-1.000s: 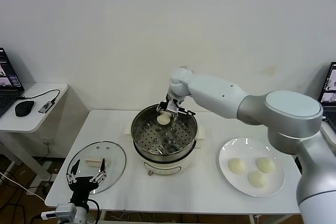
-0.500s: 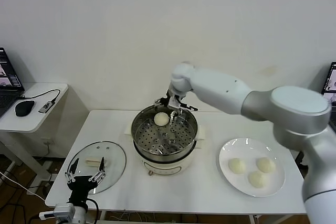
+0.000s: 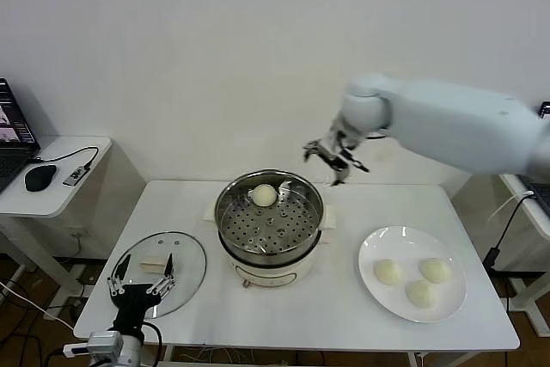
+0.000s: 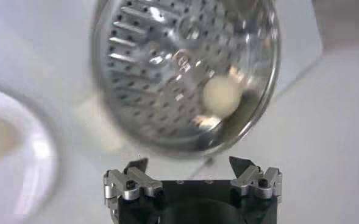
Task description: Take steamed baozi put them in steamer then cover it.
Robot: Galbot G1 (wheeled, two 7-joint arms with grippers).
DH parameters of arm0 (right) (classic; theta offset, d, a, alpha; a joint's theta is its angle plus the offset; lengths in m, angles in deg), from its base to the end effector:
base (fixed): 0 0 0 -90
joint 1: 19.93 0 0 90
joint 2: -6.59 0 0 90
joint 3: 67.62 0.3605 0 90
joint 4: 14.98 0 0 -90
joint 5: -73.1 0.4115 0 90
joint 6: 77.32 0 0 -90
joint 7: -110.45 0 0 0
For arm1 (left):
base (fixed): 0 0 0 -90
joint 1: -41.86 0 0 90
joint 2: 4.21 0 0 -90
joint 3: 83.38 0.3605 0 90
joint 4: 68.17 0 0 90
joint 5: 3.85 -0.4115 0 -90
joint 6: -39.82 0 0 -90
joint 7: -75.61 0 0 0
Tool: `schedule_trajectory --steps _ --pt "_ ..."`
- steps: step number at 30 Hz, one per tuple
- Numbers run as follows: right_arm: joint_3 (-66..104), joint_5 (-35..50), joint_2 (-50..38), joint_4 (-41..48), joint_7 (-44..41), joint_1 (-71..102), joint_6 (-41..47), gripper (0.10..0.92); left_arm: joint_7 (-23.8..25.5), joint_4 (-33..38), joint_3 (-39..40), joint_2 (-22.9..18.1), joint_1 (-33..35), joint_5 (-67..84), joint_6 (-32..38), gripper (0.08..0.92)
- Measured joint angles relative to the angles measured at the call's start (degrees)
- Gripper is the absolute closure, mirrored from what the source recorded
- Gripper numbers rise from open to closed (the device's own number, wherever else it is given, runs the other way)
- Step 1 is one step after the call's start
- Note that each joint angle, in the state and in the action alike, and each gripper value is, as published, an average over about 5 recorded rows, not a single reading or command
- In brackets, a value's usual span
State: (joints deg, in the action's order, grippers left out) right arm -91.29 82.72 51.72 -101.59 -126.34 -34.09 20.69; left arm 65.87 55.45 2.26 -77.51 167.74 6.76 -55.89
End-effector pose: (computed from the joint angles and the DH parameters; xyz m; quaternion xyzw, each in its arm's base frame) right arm 0.5622 -0.0049 -0.0283 0.5272 -0.4413 0.6860 0.2383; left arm 0.2068 0.0631 -0.2971 0.0369 -0.9957 -0.0567 0.0638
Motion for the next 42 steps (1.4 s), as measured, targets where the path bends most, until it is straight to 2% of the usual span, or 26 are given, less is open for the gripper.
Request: schedule_trajectory --steps 8,16,28,42 --pt "0.9 0.46 -11.35 -7.12 1.52 4.42 10.08 0.203 0.03 -0.39 0.1 -0.04 -0.17 -0.27 0.07 0.177" --pt "6.63 -1.75 -16.11 -9.03 2.29 14.68 14.35 0.203 0.08 -0.75 0.01 -0.56 -0.31 -0.65 0.08 0.177" --pt "16.83 -7.63 -17.21 -6.42 2.47 29.9 15.62 0.203 0.11 -0.91 -0.4 -1.1 -0.19 -1.13 0.07 0.177" --pt "25.45 -11.46 -14.22 0.14 3.09 41.84 14.46 0.203 0.16 -0.99 -0.61 -1.43 0.02 -1.33 0.1 0.177"
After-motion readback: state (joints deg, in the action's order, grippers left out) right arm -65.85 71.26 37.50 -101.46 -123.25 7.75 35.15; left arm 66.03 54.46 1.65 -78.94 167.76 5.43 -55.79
